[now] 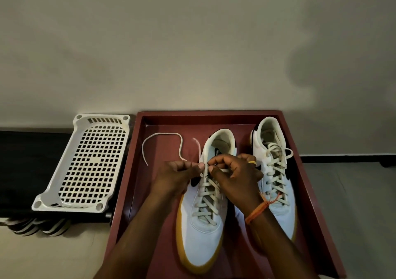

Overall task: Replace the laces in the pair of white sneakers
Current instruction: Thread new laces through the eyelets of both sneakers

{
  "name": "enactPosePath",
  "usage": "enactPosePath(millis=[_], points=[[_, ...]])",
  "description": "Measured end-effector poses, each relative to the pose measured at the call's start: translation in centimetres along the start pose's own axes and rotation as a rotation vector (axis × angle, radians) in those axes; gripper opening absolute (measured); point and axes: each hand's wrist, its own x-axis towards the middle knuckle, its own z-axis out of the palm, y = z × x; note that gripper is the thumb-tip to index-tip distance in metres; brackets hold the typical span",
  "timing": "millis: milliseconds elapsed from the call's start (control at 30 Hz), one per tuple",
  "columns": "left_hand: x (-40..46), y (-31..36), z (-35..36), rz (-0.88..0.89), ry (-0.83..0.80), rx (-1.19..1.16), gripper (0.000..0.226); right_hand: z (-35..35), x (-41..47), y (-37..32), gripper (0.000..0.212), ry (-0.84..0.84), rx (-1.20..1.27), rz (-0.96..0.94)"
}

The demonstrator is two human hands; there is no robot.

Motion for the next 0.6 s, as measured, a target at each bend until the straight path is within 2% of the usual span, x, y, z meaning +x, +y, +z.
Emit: enactPosePath(millis=[133,267,333,400,500,600], points=[[-0.3,0.5,0.5,0.001,-0.065,-0.057,0.031,-0.1,-0.2,-0.3,0.013,0.010,-0.028,-0.017],[0.4,1.2,-0.2,0.189,0.158,-0.156,0.031,-0.2,0.1,0.0,0.016,-0.018,-0.043,-0.007],[0.9,1.0,-1.2,0.216,0.240,-0.137,0.031,-0.3,0.2,0.3,0.013,-0.056,0.007,0.004],[1.0,0.4,-1.5,0.147,0.178,0.023,0.037,-0.5,0.2,0.3,0.013,-0.070,0.060,0.019],[0.8,-0.3,-0.9,-0.020,-0.061,0.095,0.044,-0.8,0.0,-0.2,0.011,-0.091,0.119,0.037],[0.5,-0.3,0.0,0.098,-0.042,0.183,0.034,-1.5,-0.2,-1.1,0.020,-0.106,0.253,0.107]])
